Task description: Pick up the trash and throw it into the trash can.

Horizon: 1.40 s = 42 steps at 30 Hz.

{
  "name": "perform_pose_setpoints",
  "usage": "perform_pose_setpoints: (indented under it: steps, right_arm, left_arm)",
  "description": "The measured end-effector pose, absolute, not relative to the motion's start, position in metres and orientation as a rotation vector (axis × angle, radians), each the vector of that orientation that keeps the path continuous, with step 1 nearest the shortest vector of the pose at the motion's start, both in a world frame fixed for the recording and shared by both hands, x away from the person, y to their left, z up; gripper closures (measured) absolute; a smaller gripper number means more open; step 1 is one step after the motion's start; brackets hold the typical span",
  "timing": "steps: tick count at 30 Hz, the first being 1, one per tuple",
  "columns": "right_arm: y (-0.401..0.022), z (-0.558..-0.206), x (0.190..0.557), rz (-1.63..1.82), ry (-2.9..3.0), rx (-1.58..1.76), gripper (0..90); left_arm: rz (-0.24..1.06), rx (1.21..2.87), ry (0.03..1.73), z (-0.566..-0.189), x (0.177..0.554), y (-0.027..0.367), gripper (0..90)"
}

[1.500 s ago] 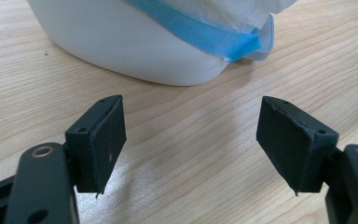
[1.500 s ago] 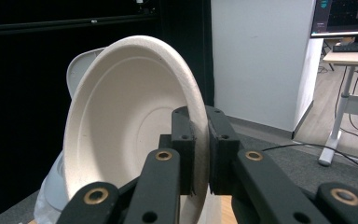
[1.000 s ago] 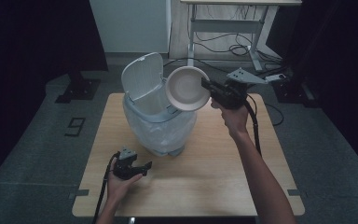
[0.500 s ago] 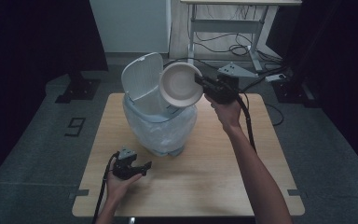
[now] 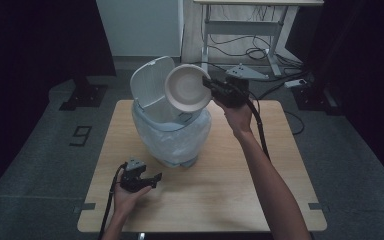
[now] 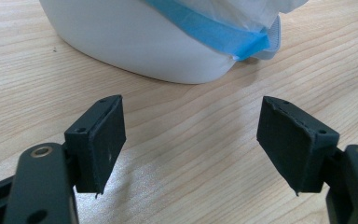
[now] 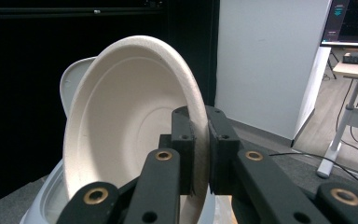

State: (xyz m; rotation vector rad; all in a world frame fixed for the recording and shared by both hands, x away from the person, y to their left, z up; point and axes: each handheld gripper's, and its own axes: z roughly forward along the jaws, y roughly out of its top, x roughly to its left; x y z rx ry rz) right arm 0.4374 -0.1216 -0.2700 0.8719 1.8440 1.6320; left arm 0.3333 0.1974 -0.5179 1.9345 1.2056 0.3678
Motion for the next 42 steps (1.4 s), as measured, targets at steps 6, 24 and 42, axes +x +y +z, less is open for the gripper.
perform_pose_setpoints:
  steps: [6,24,42]
  right_arm:
    - [-0.113,-0.269,0.44,1.626,1.85,0.848,83.0]
    - [-0.078,-0.274,0.454,1.61,1.896,0.809,83.0]
    - [-0.045,-0.284,0.47,1.615,1.935,0.756,82.9]
  left_arm:
    - [0.367,1.932,1.207,-0.517,0.333,0.198,23.6]
    - [0.361,1.923,1.21,-0.517,0.333,0.201,23.6]
    - [0.367,1.926,1.216,-0.518,0.334,0.204,23.7]
